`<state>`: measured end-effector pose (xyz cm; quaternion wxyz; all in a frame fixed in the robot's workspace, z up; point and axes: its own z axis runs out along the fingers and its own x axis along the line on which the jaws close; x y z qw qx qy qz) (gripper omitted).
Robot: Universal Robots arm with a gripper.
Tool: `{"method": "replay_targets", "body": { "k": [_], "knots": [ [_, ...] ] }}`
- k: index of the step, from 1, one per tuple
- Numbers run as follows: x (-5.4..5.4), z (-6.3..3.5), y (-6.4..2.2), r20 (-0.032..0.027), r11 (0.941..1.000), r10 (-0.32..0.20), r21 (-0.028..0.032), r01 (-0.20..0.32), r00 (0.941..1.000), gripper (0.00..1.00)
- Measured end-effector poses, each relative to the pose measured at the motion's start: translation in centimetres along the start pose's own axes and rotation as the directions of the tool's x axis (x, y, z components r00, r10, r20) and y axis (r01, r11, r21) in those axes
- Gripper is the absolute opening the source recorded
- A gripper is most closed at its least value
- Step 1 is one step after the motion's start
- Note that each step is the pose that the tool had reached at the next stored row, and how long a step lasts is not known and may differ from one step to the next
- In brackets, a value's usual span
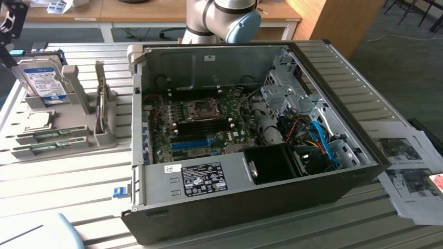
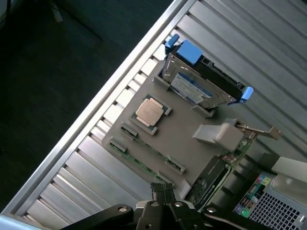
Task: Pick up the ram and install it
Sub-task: 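Pick up the ram and move it above insertion slot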
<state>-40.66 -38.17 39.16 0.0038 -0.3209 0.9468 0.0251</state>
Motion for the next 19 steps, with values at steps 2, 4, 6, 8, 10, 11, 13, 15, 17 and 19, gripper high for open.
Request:
{"method": "replay_targets", "body": {
  "k": [2,4,6,8,10,11,13,15,17,19],
  "knots": [
    [0.0,0.0,0.0,-0.0015,0.9995,-0.032,-0.0008,0.032,0.9995,0.09],
    [0.0,0.0,0.0,-0.0028,0.998,-0.063,-0.0015,0.063,0.998,0.09],
    [0.0,0.0,0.0,-0.004,0.9957,-0.092,-0.0023,0.092,0.9957,0.09],
    [0.0,0.0,0.0,-0.0053,0.9927,-0.121,-0.0031,0.121,0.9927,0.09],
    [0.0,0.0,0.0,-0.0065,0.9887,-0.15,-0.004,0.15,0.9887,0.09],
    [0.0,0.0,0.0,-0.0072,0.9863,-0.165,-0.0044,0.165,0.9862,0.09],
    [0.0,0.0,0.0,-0.0083,0.981,-0.194,-0.0054,0.194,0.9809,0.09],
    [0.0,0.0,0.0,-0.0094,0.9757,-0.219,-0.0062,0.219,0.9757,0.09],
    [0.0,0.0,0.0,-0.0103,0.9702,-0.242,-0.007,0.242,0.9701,0.09],
    [0.0,0.0,0.0,-0.0112,0.9641,-0.266,-0.0078,0.265,0.964,0.09]
  ]
}}
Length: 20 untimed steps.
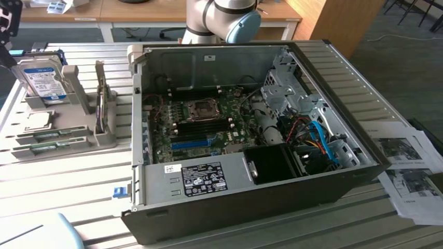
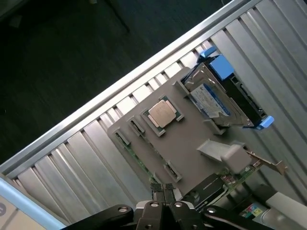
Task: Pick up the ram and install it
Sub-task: 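Pick up the ram and move it above insertion slot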
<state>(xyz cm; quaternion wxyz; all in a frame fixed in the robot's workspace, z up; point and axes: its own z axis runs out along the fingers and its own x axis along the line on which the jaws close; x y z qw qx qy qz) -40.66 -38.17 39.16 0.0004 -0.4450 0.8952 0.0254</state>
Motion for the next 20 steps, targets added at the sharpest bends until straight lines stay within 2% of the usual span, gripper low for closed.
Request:
{"method": "replay_targets", "body": {
  "k": [5,10,13,16,20],
  "knots": [
    [0.0,0.0,0.0,-0.0032,0.9973,-0.074,-0.0018,0.074,0.9973,0.09],
    [0.0,0.0,0.0,-0.0068,0.9875,-0.158,-0.0042,0.158,0.9874,0.09],
    [0.0,0.0,-0.01,-0.009,0.9774,-0.211,-0.0059,0.211,0.9774,0.09],
    [0.0,0.01,-0.01,-0.011,0.9646,-0.264,-0.0077,0.263,0.9646,0.09],
    [0.0,0.01,0.0,-0.0137,0.9427,-0.334,-0.0104,0.334,0.9426,0.09]
  ]
}}
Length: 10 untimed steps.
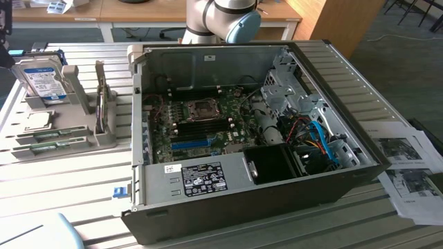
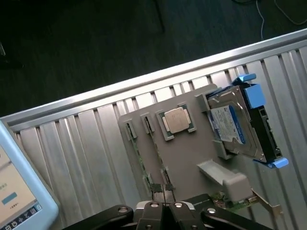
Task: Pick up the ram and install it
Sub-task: 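Pick up the ram and move it above insertion slot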
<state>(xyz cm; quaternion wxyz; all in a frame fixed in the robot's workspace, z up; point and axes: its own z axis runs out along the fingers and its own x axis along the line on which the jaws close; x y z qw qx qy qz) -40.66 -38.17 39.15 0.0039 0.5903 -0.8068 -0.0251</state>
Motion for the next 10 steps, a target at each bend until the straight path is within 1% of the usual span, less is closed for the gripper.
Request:
{"method": "replay_targets", "body": {
  "k": [3,5,8,10],
  "knots": [
    [0.0,0.01,0.0,-0.0023,0.9986,-0.054,-0.0012,0.054,0.9986,0.09],
    [0.0,0.01,0.0,-0.0039,0.996,-0.09,-0.0022,0.09,0.996,0.09],
    [0.0,0.02,0.0,-0.0062,0.9897,-0.143,-0.0037,0.143,0.9897,0.09],
    [0.0,0.01,0.0,-0.0076,0.9844,-0.176,-0.0048,0.176,0.9843,0.09]
  ]
}}
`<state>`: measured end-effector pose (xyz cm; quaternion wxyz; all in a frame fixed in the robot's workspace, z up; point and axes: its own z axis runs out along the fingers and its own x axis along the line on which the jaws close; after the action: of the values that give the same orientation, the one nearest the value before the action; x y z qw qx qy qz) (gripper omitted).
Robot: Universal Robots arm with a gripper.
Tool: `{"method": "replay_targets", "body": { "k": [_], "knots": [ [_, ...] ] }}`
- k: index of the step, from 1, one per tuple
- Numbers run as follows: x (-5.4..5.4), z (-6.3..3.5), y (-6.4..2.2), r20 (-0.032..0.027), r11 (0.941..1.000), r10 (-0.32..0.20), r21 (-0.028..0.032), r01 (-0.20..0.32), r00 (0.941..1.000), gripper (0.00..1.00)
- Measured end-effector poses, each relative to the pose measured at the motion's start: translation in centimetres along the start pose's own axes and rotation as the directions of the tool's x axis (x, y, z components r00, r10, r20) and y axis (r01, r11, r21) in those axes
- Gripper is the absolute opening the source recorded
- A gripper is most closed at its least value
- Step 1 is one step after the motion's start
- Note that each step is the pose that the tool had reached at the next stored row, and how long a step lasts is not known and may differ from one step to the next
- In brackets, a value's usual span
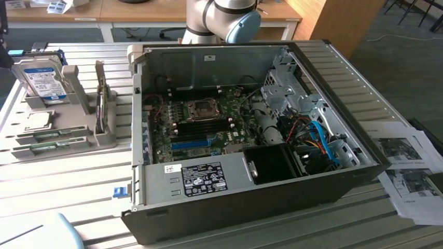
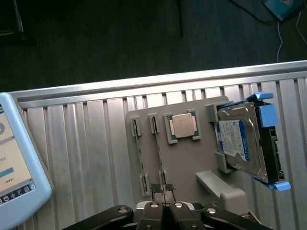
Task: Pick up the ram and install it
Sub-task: 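Pick up the ram and move it above insertion slot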
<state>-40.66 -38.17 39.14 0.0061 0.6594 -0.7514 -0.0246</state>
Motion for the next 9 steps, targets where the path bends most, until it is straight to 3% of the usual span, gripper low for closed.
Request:
{"method": "replay_targets", "body": {
  "k": [7,9],
  "knots": [
    [0.0,0.0,0.0,-0.0049,0.9937,-0.112,-0.0029,0.112,0.9937,0.09],
    [0.0,0.0,0.0,-0.0052,0.9928,-0.12,-0.0031,0.12,0.9928,0.09]
  ]
}}
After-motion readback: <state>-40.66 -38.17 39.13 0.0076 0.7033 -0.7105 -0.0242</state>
